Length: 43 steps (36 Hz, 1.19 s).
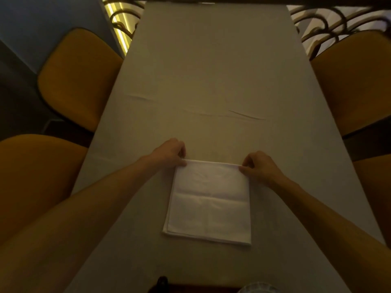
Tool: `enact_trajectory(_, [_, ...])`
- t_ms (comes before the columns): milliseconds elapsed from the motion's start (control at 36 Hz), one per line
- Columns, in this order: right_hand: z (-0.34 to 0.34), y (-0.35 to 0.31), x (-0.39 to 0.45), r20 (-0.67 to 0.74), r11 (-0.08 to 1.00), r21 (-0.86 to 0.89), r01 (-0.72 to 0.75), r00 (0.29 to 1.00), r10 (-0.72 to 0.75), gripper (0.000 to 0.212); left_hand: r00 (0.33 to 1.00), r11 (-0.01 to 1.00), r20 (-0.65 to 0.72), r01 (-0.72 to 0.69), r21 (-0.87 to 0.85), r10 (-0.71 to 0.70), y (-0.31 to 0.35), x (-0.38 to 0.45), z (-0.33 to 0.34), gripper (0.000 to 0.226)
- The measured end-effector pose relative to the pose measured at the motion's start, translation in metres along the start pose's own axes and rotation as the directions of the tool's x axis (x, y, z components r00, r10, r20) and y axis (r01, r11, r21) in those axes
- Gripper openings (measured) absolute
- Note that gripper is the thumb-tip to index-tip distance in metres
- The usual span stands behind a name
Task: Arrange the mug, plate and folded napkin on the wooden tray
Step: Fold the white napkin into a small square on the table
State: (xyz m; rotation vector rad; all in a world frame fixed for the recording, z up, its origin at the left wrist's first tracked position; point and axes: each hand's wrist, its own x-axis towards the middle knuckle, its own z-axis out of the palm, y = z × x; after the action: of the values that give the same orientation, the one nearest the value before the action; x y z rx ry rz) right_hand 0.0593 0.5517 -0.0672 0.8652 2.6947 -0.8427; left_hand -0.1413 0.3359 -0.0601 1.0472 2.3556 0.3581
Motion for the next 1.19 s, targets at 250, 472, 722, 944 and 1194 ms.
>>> enact_trajectory(250, [0.003, -0.002, -0.008, -0.022, 0.999, -0.031, -0.014, 1.000, 0.013, 0.016, 1.000, 1.000, 0.000, 0.015, 0.028, -0.015, -0.003, -0.005, 0.008, 0.020])
enact_trajectory(472, [-0.008, -0.012, -0.016, -0.045, 1.000, -0.001, -0.031, 0.998, 0.031, 0.012, 1.000, 0.999, 0.004, 0.019, -0.029, -0.019, 0.001, -0.008, -0.002, 0.019])
enact_trajectory(722, [-0.032, -0.018, -0.018, -0.212, 0.991, 0.131, 0.014, 0.977, 0.015, 0.012, 0.967, 0.984, -0.250, -0.088, -0.156, 0.047, 0.014, -0.020, -0.029, 0.012])
enact_trajectory(944, [-0.051, -0.019, -0.047, -0.158, 0.991, 0.063, 0.120, 0.982, -0.108, 0.012, 0.935, 0.973, -0.334, -0.175, -0.148, 0.117, 0.023, -0.048, -0.029, 0.012])
enact_trajectory(1194, [-0.036, -0.016, -0.097, -0.038, 0.978, 0.142, 0.153, 0.988, -0.149, 0.011, 0.910, 0.961, -0.392, -0.214, -0.176, 0.131, 0.018, -0.106, 0.004, 0.016])
